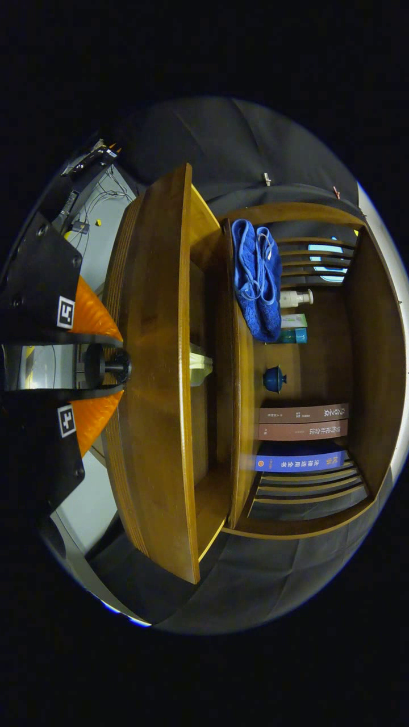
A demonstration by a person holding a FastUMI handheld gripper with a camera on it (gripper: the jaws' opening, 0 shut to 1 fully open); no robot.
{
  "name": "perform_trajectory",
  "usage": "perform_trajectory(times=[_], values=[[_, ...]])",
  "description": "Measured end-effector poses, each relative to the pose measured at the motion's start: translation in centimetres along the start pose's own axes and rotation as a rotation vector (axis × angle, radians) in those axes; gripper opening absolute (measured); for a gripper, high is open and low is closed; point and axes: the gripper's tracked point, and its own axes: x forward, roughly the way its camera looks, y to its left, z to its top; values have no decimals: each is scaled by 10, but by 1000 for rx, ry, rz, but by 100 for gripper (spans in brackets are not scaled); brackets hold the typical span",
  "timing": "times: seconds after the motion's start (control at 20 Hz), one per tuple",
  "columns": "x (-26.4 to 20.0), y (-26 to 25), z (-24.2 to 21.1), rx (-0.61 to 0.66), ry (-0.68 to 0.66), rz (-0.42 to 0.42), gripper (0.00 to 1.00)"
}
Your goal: Pull open the drawer, take out the items inside it, and place them on the countertop above the cabinet.
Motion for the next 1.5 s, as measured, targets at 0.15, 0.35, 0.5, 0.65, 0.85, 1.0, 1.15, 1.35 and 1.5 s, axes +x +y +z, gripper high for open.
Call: perform_trajectory(times=[0.15,0.35,0.5,0.65,0.85,1.0,1.15,1.35,1.5], values=[[-16,0,-8,19,17,0,34],[-32,1,-19,36,49,1,34],[-41,1,-27,38,75,1,34],[-47,1,-35,49,96,-2,34],[-44,1,-37,33,101,-8,34],[-46,0,-36,28,106,-13,35],[-51,-1,-30,27,87,-22,49],[-67,-4,-2,63,37,-36,90],[-83,-1,27,74,16,-39,98]])
